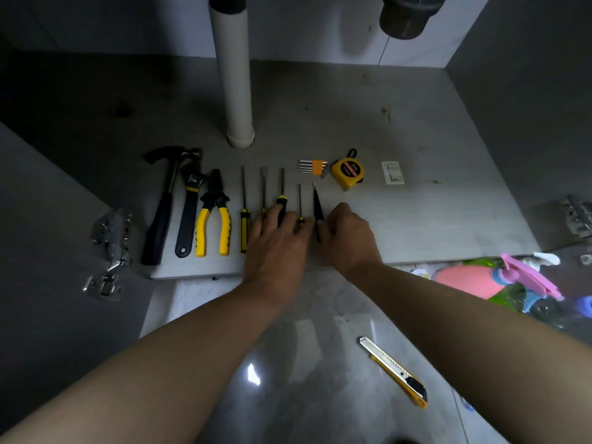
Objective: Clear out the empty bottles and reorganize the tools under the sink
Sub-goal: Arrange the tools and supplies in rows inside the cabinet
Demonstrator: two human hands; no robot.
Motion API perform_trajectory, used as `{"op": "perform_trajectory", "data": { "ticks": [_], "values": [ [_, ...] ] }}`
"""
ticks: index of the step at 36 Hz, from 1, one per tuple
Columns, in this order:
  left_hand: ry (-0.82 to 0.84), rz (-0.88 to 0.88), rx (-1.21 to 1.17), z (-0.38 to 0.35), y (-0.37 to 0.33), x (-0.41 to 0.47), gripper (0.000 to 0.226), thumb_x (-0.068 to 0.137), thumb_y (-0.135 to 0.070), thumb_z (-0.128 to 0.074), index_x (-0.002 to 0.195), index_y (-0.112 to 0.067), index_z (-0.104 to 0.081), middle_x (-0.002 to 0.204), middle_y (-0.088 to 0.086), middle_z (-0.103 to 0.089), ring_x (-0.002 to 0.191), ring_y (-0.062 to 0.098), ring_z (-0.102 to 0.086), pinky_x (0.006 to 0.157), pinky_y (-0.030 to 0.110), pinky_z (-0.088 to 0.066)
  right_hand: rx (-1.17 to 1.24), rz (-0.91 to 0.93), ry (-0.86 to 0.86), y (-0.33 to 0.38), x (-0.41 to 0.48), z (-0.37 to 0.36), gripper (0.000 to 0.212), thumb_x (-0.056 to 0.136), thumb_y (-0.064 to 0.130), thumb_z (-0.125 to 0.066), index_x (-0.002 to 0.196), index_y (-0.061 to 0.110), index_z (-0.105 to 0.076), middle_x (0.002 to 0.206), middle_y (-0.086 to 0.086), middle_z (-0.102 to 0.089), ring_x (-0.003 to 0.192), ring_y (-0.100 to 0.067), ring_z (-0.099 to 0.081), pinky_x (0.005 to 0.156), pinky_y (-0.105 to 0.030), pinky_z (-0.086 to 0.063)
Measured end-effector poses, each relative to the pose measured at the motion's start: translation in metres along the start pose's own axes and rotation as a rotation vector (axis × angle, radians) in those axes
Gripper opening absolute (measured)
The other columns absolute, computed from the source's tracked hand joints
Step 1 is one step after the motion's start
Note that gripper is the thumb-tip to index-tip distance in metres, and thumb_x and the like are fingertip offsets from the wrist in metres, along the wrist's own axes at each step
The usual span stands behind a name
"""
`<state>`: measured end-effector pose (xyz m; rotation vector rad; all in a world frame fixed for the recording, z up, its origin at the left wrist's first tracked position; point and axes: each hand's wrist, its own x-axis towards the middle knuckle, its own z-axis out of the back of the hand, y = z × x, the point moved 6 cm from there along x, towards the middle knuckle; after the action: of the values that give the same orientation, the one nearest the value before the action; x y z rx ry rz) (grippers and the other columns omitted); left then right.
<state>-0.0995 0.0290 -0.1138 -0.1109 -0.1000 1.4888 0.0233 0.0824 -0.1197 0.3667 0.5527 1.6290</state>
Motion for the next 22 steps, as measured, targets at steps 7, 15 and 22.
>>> {"op": "perform_trajectory", "data": {
  "ticks": [7, 15, 22],
  "values": [
    [-0.112, -0.159, -0.020, 0.013, -0.030, -0.015, 0.060, 0.081, -0.007, -0.068, 0.139, -0.016, -0.054, 0.144, 0.012, -0.050, 0.143, 0.036, -0.035, 0.111, 0.047, -0.034, -0.091, 0.199, 0.217, -0.028, -0.034, 0.039, 0.008, 0.093, 0.025, -0.056, 0.090, 0.019, -0.059, 0.068, 0.004, -0.059, 0.064, -0.021, -0.057, 0.058, -0.033, -0.045],
    [-0.033, -0.597, -0.151, -0.010, -0.101, -0.064, 0.046, 0.074, -0.012, -0.066, 0.119, -0.021, -0.062, 0.135, 0.006, -0.054, 0.133, 0.028, -0.043, 0.103, 0.036, -0.033, -0.403, -0.047, 0.501, -0.144, -0.150, 0.011, 0.035, 0.089, 0.044, -0.060, 0.114, 0.022, -0.050, 0.111, -0.005, -0.055, 0.098, -0.034, -0.064, 0.073, -0.036, -0.048],
    [0.492, -0.450, -0.322, -0.053, -0.113, -0.097, 0.029, 0.095, -0.021, -0.055, 0.122, -0.027, -0.063, 0.125, -0.005, -0.057, 0.120, 0.017, -0.046, 0.099, 0.035, -0.042, -0.463, -0.245, 0.390, -0.204, -0.203, -0.015, 0.032, 0.091, 0.034, -0.055, 0.120, 0.024, -0.042, 0.113, -0.003, -0.047, 0.087, -0.031, -0.065, 0.057, -0.033, -0.034]
  ]
}}
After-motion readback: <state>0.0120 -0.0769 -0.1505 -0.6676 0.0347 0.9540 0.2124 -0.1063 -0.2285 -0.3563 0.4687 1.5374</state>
